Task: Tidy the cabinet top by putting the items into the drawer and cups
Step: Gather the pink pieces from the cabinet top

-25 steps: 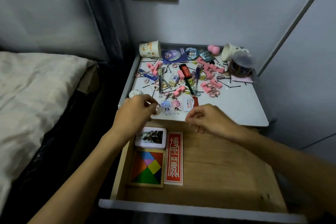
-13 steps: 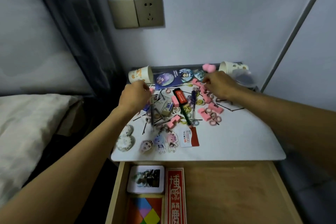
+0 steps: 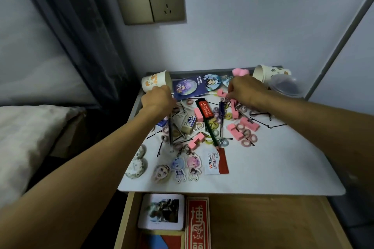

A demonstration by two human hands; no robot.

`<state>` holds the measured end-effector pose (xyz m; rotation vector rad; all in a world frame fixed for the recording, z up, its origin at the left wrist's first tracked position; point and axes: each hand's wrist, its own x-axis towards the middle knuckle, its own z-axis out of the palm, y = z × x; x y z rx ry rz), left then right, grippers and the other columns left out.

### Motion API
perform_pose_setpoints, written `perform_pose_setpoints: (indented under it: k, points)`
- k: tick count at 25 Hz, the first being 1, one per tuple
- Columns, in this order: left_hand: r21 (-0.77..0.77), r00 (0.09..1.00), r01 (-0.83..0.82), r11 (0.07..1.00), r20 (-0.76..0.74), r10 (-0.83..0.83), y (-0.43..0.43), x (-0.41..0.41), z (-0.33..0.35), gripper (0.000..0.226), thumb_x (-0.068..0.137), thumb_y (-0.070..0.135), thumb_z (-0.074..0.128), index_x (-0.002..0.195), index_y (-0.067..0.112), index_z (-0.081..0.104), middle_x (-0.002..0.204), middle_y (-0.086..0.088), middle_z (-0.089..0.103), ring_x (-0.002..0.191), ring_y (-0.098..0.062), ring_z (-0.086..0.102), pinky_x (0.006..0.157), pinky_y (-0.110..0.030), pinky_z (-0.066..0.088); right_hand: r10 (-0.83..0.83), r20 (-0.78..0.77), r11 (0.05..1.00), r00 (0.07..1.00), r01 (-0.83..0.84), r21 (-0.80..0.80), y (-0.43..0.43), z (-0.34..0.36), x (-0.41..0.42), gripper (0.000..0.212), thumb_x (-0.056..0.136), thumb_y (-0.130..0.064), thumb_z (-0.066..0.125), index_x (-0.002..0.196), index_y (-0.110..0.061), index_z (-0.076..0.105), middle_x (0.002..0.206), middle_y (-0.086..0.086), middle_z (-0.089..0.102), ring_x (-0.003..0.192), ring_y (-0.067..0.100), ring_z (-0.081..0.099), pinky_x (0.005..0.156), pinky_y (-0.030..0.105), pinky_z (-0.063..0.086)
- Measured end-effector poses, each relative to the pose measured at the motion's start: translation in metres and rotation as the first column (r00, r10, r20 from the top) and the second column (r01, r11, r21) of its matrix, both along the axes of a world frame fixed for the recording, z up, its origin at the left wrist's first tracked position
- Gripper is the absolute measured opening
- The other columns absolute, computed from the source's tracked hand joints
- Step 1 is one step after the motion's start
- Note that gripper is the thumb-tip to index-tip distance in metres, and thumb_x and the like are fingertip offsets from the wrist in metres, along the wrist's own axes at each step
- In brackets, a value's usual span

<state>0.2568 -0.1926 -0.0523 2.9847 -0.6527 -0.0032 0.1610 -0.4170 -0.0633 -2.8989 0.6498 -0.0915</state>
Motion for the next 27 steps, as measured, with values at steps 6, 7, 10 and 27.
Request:
perform_pose_setpoints:
  k: [6, 7, 10, 27]
  points:
    - [-0.157, 0.993, -0.009, 0.988, 0.111, 0.027, 0.005, -0.006, 0.007, 0.030, 0.096, 0.031, 0.053, 0.115, 0.011, 0.064, 0.110, -0.014, 0.066, 0.097, -0.035, 0.062, 0.072, -0.036, 0.043, 0.029, -0.002, 0.997, 1.000, -0.029, -0.072, 0.008, 0.001, 0.004, 0.018, 0.095, -0.024, 0.057, 0.096, -0.009, 0.066, 0.097, 0.009, 0.059, 0.092, 0.028, 0.052, 0.073, 0.035, 0.049]
    - [-0.236, 0.989, 0.030, 0.971, 0.146, 0.005, 0.007, -0.009, 0.012, 0.025, 0.095, 0.027, 0.052, 0.111, 0.012, 0.065, 0.108, -0.012, 0.067, 0.094, -0.035, 0.063, 0.072, -0.037, 0.046, 0.029, 0.038, 0.995, 0.999, -0.026, -0.095, 0.005, 0.002, 0.004, 0.017, 0.095, -0.020, 0.055, 0.094, -0.007, 0.066, 0.096, 0.009, 0.057, 0.092, 0.029, 0.051, 0.070, 0.035, 0.047]
    - [-0.551, 0.995, 0.103, 0.828, 0.046, -0.093, 0.022, -0.033, 0.035, 0.010, 0.094, 0.019, 0.055, 0.098, 0.012, 0.061, 0.090, -0.006, 0.072, 0.077, -0.026, 0.068, 0.071, -0.037, 0.056, 0.002, 0.140, 1.000, 0.990, 0.002, -0.026, 0.007, 0.012, -0.007, 0.011, 0.094, -0.006, 0.052, 0.097, -0.002, 0.062, 0.097, 0.014, 0.059, 0.087, 0.030, 0.055, 0.068, 0.032, 0.041]
    - [-0.750, 0.649, -0.520, 0.408, -0.658, -0.382, 0.115, -0.166, 0.042, 0.032, 0.095, 0.006, 0.057, 0.126, 0.016, 0.056, 0.076, -0.009, 0.074, 0.051, -0.007, 0.055, 0.048, -0.021, 0.038, -0.230, -0.132, 0.970, 0.964, 0.216, -0.116, 0.072, 0.015, -0.045, 0.012, 0.090, -0.020, 0.050, 0.085, -0.011, 0.056, 0.093, 0.010, 0.060, 0.089, 0.031, 0.059, 0.070, 0.033, 0.038]
